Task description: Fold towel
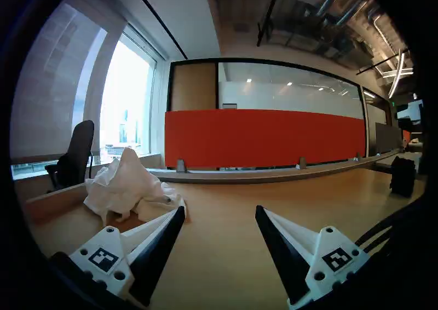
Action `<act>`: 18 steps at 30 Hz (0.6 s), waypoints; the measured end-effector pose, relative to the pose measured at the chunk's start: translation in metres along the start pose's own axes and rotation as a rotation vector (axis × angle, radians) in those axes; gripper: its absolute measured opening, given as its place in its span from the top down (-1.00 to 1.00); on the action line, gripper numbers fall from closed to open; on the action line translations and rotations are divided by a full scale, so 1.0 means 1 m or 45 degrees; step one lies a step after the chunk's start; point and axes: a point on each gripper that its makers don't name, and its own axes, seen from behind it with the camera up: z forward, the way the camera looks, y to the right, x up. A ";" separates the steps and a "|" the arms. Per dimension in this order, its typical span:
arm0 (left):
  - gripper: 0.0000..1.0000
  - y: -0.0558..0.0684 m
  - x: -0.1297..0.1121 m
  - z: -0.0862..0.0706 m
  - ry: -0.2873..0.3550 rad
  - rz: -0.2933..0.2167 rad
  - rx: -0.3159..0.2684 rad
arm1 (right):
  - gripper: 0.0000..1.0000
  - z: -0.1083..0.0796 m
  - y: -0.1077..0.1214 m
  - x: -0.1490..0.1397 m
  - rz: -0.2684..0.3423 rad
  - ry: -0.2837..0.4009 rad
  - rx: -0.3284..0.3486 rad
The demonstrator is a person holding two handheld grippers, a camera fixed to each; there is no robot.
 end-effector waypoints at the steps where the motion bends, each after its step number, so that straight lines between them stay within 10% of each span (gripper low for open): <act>1: -0.91 0.000 0.000 0.000 0.000 0.001 -0.001 | -0.87 0.000 0.000 0.000 0.001 0.001 0.000; 18: -0.92 0.002 -0.001 0.000 -0.002 0.005 -0.001 | -0.88 0.008 0.026 -0.001 -0.002 0.016 -0.066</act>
